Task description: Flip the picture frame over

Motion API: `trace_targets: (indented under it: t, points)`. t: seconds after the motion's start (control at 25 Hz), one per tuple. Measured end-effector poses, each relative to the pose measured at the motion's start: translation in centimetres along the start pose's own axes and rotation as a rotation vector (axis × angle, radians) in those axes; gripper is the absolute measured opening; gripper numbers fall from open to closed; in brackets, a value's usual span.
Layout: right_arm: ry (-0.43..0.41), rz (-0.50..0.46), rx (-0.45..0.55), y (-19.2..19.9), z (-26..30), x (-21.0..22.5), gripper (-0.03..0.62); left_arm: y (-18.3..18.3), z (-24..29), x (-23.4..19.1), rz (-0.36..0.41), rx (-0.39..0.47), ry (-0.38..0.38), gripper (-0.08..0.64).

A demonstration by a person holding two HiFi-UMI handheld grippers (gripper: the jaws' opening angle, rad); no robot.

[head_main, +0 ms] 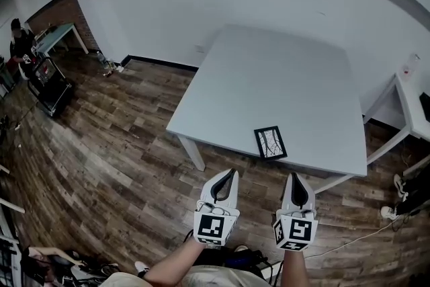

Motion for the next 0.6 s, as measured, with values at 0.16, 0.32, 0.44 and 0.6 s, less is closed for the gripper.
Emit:
trace_targets:
  t: [0.16, 0.32, 0.44, 0.6]
  points:
    - [-0.006, 0.041, 0.018, -0.5, -0.5, 0.3, 0.026, -0.2, -0.2, 0.2, 0.005, 0.006, -0.005, 0.002]
    - [0.002, 0.041, 0.03, -1.2, -0.5, 0.3, 0.026, -0.6, 0.0, 0.1, -0.025, 0.001, 0.002, 0.002]
    - [-0.013, 0.036, 0.029, -1.3, -0.6, 0.0, 0.025, -0.8, 0.0, 0.2, -0.017, 0.015, 0.005, 0.002]
    - [-0.008, 0.044, 0.03, -1.4, -0.3, 0.0, 0.023, -1.1, 0.3, -0.1, -0.012, 0.026, 0.002, 0.002]
Point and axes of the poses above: the fingertips, and each gripper's own axes: z forward along the fingers, x to its right, y out of its underside, the point moved 5 cm from there along -z, backward along the fingers, and after that the axes turned 1 degree about z, right-handed, at the moved point
